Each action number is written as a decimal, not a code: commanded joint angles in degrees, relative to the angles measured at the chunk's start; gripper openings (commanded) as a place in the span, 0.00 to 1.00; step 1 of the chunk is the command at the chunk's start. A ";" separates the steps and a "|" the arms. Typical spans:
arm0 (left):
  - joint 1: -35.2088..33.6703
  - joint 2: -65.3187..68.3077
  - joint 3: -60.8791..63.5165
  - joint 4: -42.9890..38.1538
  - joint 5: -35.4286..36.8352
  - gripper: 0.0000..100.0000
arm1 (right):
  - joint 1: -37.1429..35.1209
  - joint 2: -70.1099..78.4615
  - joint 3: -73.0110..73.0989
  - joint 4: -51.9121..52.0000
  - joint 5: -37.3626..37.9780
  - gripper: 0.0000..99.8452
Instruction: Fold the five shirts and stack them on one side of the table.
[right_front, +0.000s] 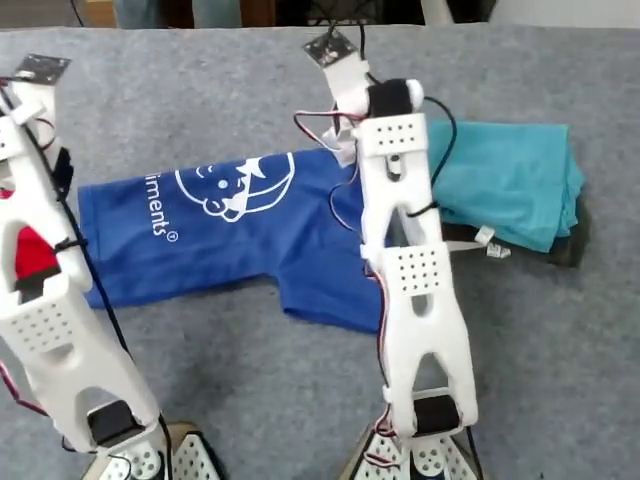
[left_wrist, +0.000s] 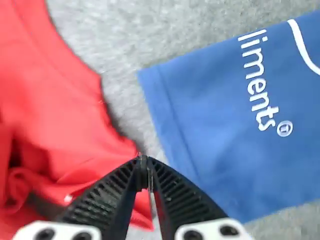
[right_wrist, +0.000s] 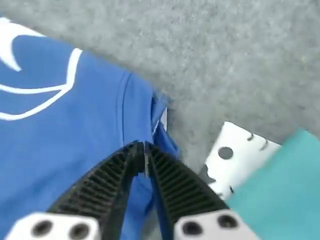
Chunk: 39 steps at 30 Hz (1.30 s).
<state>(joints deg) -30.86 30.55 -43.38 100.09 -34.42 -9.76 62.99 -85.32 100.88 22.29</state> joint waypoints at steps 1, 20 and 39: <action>-2.33 -8.35 6.99 -0.09 -2.29 0.03 | -1.05 -11.56 6.20 0.44 0.79 0.01; -11.21 -51.78 87.87 -39.38 -11.69 0.03 | -8.70 -62.90 85.23 -1.85 29.10 0.24; -11.65 -52.40 87.34 -29.80 -11.52 0.03 | -17.85 -65.98 129.36 -36.48 29.27 0.27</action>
<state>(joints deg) -42.11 -19.82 44.09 69.41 -45.93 -27.16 -6.29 43.74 68.53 51.30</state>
